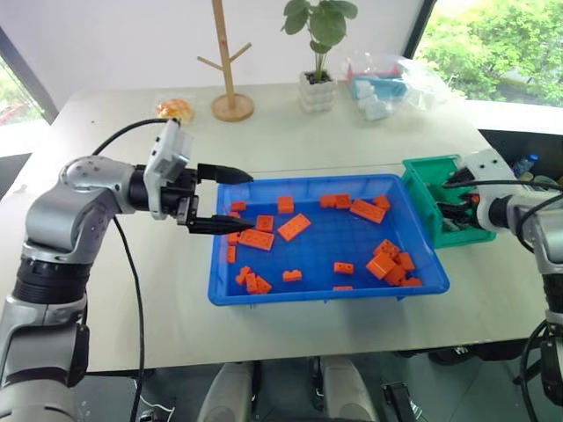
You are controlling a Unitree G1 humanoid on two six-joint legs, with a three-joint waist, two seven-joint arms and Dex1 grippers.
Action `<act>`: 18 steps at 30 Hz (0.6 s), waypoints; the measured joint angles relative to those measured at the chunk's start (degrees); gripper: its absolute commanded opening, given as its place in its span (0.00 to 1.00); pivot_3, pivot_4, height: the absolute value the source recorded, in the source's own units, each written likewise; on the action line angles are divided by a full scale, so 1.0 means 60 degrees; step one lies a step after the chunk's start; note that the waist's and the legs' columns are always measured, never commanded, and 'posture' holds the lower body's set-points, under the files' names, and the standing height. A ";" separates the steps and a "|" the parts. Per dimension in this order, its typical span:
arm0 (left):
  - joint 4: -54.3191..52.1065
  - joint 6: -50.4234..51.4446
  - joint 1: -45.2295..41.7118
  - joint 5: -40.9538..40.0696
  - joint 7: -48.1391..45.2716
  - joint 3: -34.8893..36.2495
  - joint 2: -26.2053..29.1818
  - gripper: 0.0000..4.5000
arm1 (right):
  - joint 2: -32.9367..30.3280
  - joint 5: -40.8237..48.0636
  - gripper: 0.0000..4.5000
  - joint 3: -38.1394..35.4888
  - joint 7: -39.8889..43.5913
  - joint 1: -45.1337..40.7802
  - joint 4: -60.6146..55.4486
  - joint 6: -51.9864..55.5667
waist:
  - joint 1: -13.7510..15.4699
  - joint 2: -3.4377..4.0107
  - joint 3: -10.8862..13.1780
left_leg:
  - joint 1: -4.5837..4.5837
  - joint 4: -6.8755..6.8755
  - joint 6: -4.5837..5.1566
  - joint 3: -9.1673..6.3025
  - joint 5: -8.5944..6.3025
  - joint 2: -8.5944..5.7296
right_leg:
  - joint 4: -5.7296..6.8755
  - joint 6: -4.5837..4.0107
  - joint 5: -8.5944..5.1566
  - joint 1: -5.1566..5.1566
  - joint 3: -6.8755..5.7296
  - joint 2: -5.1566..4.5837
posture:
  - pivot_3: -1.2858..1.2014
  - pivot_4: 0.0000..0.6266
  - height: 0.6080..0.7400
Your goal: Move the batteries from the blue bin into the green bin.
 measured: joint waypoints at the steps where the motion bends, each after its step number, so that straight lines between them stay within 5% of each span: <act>1: 0.0000 0.0000 -0.0001 0.0000 -0.0002 -0.0003 0.0000 1.00 | -0.0008 0.0002 0.91 0.0001 0.0003 0.0000 0.0000 -0.0040 | 0.0001 0.0000 0.0000 | 0.0000 0.0000 0.0000 0.0000 0.0000 0.0000 | 0.0000 0.0000 0.0000 0.0000 0.0000 0.0000 | 0.52 0.24 0.64; 10: 0.0011 -0.0016 0.0096 0.0011 -0.0074 0.0020 0.0162 1.00 | -0.1369 0.0850 0.91 -0.1048 0.1756 0.0260 -0.0371 -0.1398 | 0.0052 0.0008 0.0007 | -0.0010 0.0000 0.0003 -0.0004 -0.0002 -0.0002 | -0.0008 0.0003 -0.0002 0.0001 -0.0004 -0.0001 | 0.52 0.24 0.64; 14: 0.0145 -0.0184 0.0483 0.0090 -0.0277 0.0112 0.0492 1.00 | -0.2609 0.1527 0.91 -0.2959 0.3950 0.2540 -0.0802 -0.2433 | 0.0107 0.0003 0.0005 | -0.0011 -0.0001 0.0016 -0.0009 -0.0010 -0.0002 | -0.0016 0.0006 -0.0005 0.0011 -0.0015 0.0000 | 0.52 0.24 0.64; 18: 0.0298 -0.0252 0.0585 0.0134 -0.0435 0.0247 0.0647 1.00 | -0.2714 0.1716 0.91 -0.4630 0.5618 0.4822 -0.0743 -0.3201 | 0.0103 0.0002 0.0006 | -0.0007 0.0011 0.0017 0.0004 -0.0010 -0.0002 | -0.0019 0.0005 -0.0005 0.0017 -0.0010 -0.0007 | 0.52 0.24 0.64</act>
